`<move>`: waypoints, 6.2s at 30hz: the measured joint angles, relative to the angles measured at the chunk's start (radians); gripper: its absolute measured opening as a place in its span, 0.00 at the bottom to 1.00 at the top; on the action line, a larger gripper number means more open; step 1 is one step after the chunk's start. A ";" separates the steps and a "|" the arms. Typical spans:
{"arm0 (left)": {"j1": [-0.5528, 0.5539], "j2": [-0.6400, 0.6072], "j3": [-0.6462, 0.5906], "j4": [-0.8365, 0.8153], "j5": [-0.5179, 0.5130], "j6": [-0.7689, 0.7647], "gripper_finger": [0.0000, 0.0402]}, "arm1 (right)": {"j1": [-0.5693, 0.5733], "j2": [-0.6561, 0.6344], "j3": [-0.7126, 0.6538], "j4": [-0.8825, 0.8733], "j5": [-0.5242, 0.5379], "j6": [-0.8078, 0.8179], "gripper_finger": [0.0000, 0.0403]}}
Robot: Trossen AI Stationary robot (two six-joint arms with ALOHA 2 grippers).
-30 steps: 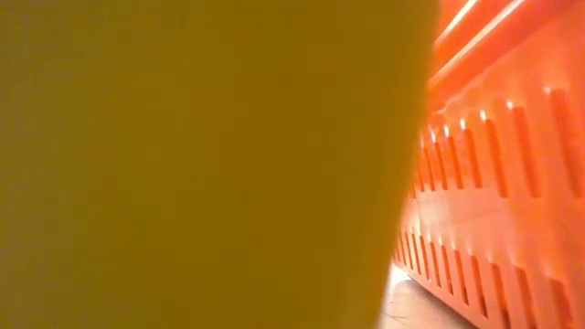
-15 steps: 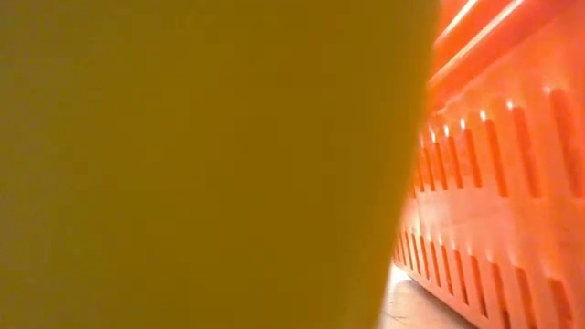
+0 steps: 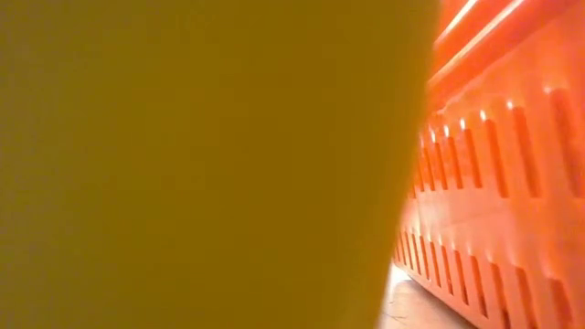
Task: Pick & Place USB Port
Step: Put the right black USB cable into the orange bin, then put the black USB cable into the orange bin
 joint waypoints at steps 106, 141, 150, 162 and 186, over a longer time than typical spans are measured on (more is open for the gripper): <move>0.673 0.461 -0.208 0.283 0.606 -0.525 0.26 | -0.916 -0.258 -0.089 0.141 0.228 -0.707 0.28; 0.449 0.228 -0.007 -0.190 0.312 -0.314 0.02 | -0.979 -0.291 -0.090 -0.061 0.251 -0.620 0.28; 0.175 -0.040 -0.136 -0.245 0.101 -0.356 0.02 | -0.979 -0.364 -0.090 -0.127 0.225 -0.591 0.28; -0.195 -0.086 -0.182 -0.232 -0.010 -0.474 0.02 | -1.029 -0.555 -0.273 -0.061 0.225 -0.595 0.28; -0.494 0.232 -0.181 0.609 -0.010 -0.265 0.02 | -1.049 -0.794 -0.568 0.109 0.236 -0.606 0.28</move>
